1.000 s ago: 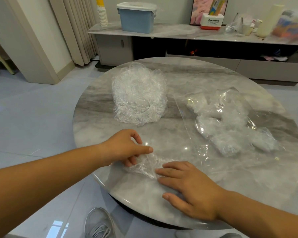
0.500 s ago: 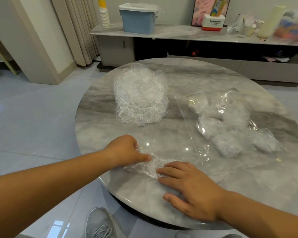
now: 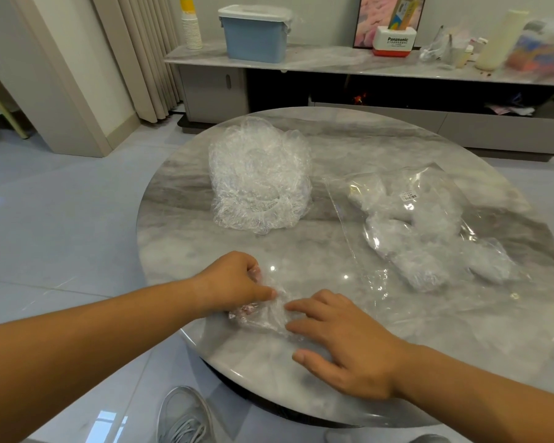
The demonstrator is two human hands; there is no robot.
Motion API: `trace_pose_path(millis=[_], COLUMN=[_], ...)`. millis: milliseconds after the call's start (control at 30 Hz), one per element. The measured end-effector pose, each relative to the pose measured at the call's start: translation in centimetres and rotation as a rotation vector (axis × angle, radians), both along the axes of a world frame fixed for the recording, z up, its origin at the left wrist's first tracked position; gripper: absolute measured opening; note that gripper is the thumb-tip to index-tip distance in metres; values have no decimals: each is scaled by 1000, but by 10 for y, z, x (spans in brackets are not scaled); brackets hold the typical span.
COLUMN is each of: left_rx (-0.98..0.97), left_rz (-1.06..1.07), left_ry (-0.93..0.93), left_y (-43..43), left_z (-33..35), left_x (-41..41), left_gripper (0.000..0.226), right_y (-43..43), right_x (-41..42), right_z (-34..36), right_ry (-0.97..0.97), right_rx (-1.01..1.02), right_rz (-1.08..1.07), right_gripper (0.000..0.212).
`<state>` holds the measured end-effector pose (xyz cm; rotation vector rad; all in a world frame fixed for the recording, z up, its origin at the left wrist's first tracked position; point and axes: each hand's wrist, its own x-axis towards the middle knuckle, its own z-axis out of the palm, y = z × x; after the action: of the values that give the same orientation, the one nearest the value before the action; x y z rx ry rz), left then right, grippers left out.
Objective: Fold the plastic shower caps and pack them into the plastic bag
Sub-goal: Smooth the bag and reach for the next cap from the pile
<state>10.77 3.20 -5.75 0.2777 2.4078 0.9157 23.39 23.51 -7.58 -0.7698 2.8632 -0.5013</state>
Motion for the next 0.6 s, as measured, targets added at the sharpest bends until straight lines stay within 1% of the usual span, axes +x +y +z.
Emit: trace_pose_path(millis=[67, 200, 267, 367, 433, 500, 533, 567, 600], left_rx=[109, 404, 507, 516, 491, 479, 469, 455, 437], left_rz=[75, 239, 259, 273, 284, 262, 242, 220, 196], left_ry=[-133, -545, -659, -709, -706, -708, -699, -684, -667], left_y=[2, 10, 13, 14, 15, 17, 19, 20, 23], left_z=[3, 15, 20, 16, 13, 13, 13, 14, 15], left_x=[2, 12, 17, 20, 20, 20, 21, 21, 22], left_gripper=[30, 15, 7, 28, 37, 40, 41, 41, 40], right_y=[-1, -1, 0, 8, 17, 23, 26, 27, 28], right_x=[1, -1, 1, 8, 13, 12, 9, 4, -1], right_z=[-2, -1, 1, 5, 10, 12, 13, 16, 18], right_ry=[-32, -35, -51, -109, -48, 92, 127, 126, 76], right_rx=[49, 95, 73, -60, -132, -157, -152, -128, -95], right_rz=[20, 42, 53, 9, -58, -141, -202, -271, -333], right_gripper=[55, 55, 56, 54, 47, 40, 41, 46, 50])
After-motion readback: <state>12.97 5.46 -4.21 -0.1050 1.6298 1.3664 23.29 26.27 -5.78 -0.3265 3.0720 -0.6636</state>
